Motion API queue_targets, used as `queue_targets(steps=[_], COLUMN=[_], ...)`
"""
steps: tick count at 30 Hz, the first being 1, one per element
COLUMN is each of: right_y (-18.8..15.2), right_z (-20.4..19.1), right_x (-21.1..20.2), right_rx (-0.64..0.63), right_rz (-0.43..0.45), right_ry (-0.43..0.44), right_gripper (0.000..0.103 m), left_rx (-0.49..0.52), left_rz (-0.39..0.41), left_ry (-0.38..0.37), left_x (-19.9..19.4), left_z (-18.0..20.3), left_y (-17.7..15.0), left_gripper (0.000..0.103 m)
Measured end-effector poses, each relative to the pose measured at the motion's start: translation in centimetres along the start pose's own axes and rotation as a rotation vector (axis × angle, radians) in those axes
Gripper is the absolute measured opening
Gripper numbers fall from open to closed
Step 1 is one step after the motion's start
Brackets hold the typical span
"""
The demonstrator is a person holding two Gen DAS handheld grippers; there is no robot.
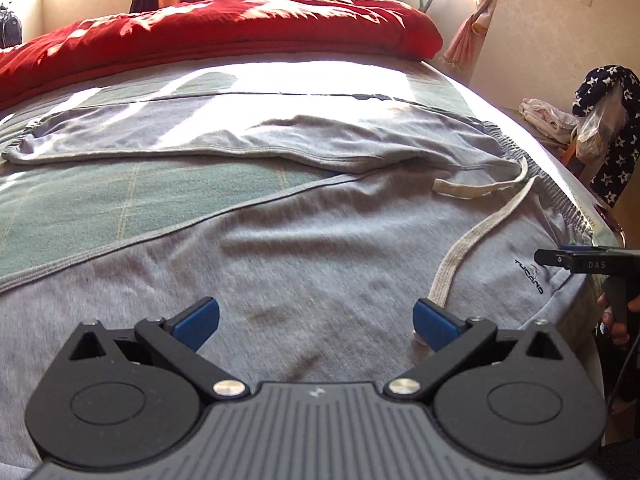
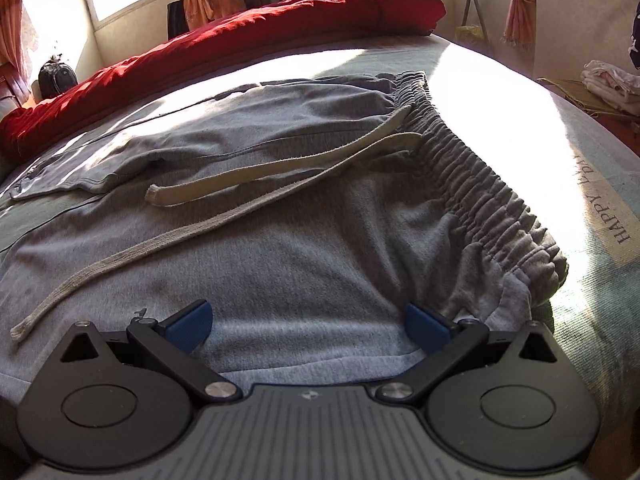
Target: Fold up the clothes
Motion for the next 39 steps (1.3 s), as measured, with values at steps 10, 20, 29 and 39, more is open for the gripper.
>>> queue_targets(steps=[10, 20, 29, 39], right_y=[0.0, 0.0, 0.1, 0.1], right_z=[0.1, 0.0, 0.1, 0.1], right_x=[-0.1, 0.0, 0.0, 0.0], right_rx=[-0.014, -0.021, -0.031, -0.034], right_rz=[-0.003, -0.003, -0.005, -0.004], right_ry=[0.011, 0.003, 0.008, 0.01], right_gripper=[0.103, 0.103, 0.103, 0.103], left_rx=[-0.239, -0.239, -0.326, -0.129], left_rz=[-0.065, -0.033, -0.05, -0.065], left_ry=[-0.162, -0.138, -0.126, -0.221], left_x=[5.6, 3.9, 6.4, 5.3], left_z=[-5.1, -5.7, -6.6, 1.2], left_y=[2.6, 4.8, 5.8, 6.3], left_gripper=[0.102, 0.102, 0.102, 0.102])
Point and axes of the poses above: each gripper's, at about its wrist camera, not at the fingertips, and x roughly the way its jaws point, z to its right, y to its top, the point moved 7 cm from there along x, roughly the way its jaws point, and after that the axes turned 13 degrees about -z, right-handed, at the moved point
